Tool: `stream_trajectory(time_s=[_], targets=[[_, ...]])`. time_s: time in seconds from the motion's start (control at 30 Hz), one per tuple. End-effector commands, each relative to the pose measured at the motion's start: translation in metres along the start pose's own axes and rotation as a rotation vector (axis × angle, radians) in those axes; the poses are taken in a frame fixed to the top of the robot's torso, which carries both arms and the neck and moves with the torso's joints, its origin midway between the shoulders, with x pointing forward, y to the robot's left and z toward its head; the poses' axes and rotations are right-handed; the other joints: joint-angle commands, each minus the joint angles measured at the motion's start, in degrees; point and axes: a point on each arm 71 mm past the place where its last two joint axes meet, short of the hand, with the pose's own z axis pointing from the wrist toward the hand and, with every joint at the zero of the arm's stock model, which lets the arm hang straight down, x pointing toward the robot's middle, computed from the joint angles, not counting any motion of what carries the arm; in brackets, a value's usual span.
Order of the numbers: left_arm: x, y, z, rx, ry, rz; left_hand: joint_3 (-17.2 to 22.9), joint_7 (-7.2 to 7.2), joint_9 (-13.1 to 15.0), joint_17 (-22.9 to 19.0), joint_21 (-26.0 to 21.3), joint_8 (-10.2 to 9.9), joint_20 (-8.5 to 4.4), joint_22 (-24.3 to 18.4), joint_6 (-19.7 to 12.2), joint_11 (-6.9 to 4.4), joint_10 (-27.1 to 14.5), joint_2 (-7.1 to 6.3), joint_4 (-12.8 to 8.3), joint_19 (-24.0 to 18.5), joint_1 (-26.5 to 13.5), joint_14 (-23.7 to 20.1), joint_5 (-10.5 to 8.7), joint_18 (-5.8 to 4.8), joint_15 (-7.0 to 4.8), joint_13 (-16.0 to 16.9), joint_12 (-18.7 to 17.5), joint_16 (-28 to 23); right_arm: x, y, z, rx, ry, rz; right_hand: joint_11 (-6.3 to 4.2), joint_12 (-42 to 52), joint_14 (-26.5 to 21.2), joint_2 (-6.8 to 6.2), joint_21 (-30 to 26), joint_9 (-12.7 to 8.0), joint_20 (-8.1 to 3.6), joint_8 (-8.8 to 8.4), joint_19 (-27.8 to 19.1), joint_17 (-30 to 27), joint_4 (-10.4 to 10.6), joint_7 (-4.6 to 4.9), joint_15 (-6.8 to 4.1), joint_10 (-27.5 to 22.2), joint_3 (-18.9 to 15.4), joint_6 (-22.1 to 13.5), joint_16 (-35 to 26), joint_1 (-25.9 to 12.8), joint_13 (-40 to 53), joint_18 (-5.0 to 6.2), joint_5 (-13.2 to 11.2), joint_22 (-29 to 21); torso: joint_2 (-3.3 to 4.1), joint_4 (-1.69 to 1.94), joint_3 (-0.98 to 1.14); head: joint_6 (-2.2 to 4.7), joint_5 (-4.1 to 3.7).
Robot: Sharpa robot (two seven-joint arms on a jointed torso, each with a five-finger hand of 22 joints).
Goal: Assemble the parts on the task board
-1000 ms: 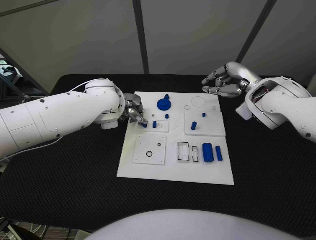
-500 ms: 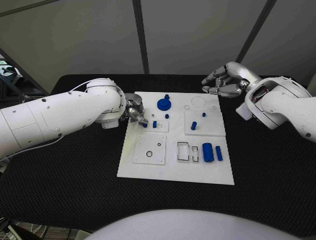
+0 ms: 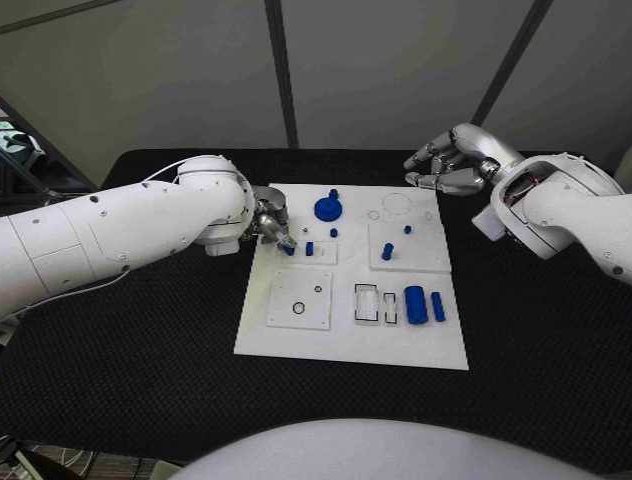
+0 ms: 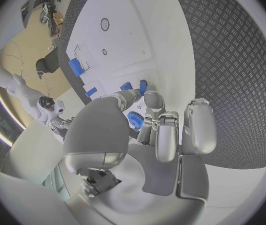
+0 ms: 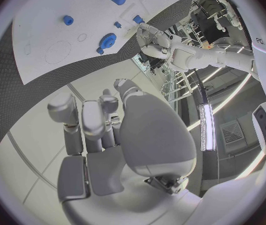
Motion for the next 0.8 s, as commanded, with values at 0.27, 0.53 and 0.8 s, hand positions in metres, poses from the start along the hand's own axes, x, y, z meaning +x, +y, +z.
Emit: stream_trajectory(time_s=[0.27, 0.53, 0.8], targets=[[0.0078, -0.0011, 0.0056, -0.011, 0.012, 0.017, -0.29, -0.5, -0.23, 14.57, 0.64, 0.03, -0.28, 2.31, 1.36, -0.91, 1.4, 0.49, -1.88, 0.72, -3.94, 5.78, -0.16, -0.8, -0.73, 0.48, 0.87, 0.46, -0.0002, 0.0021, 0.0002, -0.013, 0.004, 0.0, -0.09, 0.15, 0.96, -0.51, -0.2, -0.07, 0.1, -0.31, 0.45, -0.01, 0.08, -0.02, -0.05, -0.3, 0.32, 0.27, -0.37, -0.17, -0.08, 1.1, 0.19, 0.0, 0.02, 0.06, 0.0, 0.18, -0.17], [0.0081, -0.0011, 0.0064, -0.014, 0.018, 0.02, -3.45, -0.7, -0.46, 14.94, 1.18, -0.29, -0.44, 2.99, 2.18, -1.08, 1.81, 0.88, -0.73, 1.14, -5.43, 5.89, -0.14, -0.96, -0.88, 1.31, 1.62, 0.7, -0.0003, 0.0018, 0.0, -0.012, 0.004, 0.0, -0.09, 0.14, 0.95, -0.56, -0.22, -0.07, 0.1, -0.31, 0.44, -0.04, 0.09, -0.02, -0.05, -0.31, 0.38, 0.26, -0.42, -0.16, -0.1, 1.1, 0.21, -0.02, 0.04, 0.02, -0.02, 0.08, -0.18], [0.0083, -0.0017, 0.0072, -0.014, 0.022, 0.023, -4.66, -0.79, -0.54, 15.07, 1.55, -0.39, -0.49, 3.4, 2.59, -1.15, 2.09, 1.06, -0.27, 1.37, -5.95, 5.93, -0.12, -1.07, -0.92, 1.82, 2.06, 0.79, -0.0003, 0.0019, -0.0001, -0.012, 0.005, 0.0, -0.09, 0.14, 0.95, -0.56, -0.22, -0.07, 0.1, -0.31, 0.44, -0.04, 0.09, -0.02, -0.05, -0.31, 0.38, 0.26, -0.42, -0.16, -0.1, 1.1, 0.21, -0.02, 0.05, 0.04, -0.02, 0.01, -0.23]])
